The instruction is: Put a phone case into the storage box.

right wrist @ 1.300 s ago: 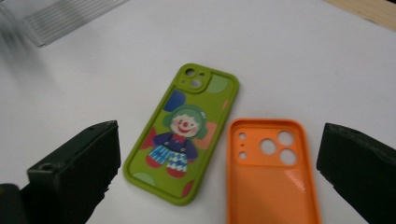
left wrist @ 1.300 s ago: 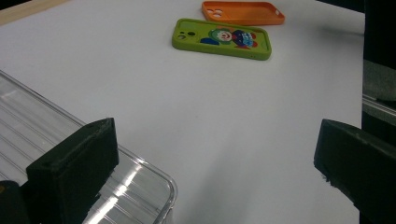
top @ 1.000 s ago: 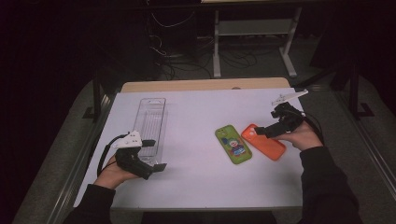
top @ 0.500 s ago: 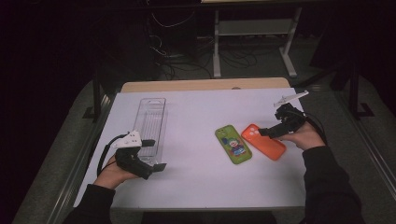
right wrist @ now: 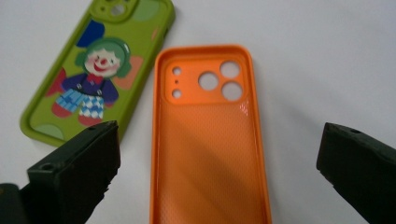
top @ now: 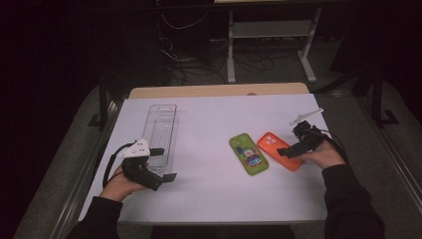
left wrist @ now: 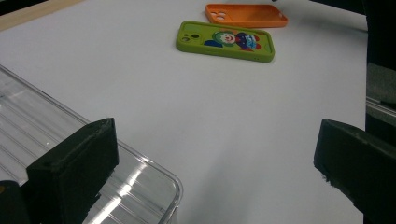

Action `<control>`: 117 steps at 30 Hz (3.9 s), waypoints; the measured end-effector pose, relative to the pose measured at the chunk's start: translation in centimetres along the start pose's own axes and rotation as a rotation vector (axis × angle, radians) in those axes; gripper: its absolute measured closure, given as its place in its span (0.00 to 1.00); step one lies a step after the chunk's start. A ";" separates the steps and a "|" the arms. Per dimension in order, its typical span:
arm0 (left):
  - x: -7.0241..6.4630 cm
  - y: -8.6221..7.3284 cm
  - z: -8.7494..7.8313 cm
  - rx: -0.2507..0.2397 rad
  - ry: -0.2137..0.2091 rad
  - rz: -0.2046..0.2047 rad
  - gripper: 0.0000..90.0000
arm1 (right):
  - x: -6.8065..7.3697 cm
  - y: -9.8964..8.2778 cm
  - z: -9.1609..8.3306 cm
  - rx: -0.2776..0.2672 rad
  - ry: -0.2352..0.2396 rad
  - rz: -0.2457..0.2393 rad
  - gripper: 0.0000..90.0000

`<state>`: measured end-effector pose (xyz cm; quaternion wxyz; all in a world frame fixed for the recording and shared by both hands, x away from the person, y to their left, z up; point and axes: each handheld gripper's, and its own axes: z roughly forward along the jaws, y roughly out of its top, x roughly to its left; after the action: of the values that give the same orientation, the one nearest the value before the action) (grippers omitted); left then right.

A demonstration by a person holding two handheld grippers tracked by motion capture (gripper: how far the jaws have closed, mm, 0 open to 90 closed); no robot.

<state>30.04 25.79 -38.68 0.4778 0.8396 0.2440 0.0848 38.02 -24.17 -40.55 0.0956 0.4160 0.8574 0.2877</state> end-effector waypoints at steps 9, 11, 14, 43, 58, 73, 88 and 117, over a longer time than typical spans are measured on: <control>-0.1 -0.1 0.0 0.005 0.003 -0.014 0.00 | 0.1 -1.1 1.1 0.057 -0.012 -0.017 0.00; -0.1 -0.1 0.1 0.006 0.001 -0.016 0.00 | 0.2 -1.3 1.3 0.073 -0.015 -0.013 0.00; -0.1 -0.1 0.1 0.008 -0.001 -0.003 0.00 | 0.3 -1.6 1.6 0.090 -0.016 -0.028 0.00; -0.1 -0.1 0.1 0.012 0.002 -0.004 0.00 | 0.5 -2.2 2.5 0.189 -0.032 -0.050 0.11; 0.0 0.4 0.1 0.011 -0.006 0.014 0.00 | 0.4 -2.4 2.2 0.177 -0.019 -0.046 0.17; 1.5 3.2 1.4 0.040 -0.053 0.063 0.00 | -0.3 -1.3 0.2 0.146 0.004 -0.081 0.17; 2.0 5.8 3.6 0.090 -0.122 0.143 0.00 | 2.5 2.0 -1.0 0.136 0.068 -0.240 0.17; 0.2 9.9 7.6 0.193 -0.248 0.321 0.00 | 10.2 6.3 0.6 0.142 0.210 -0.584 0.17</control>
<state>36.36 15.92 -34.33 0.4020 0.9135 0.0538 0.0319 35.96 -13.02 -36.67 0.0560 0.1259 0.9636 0.2289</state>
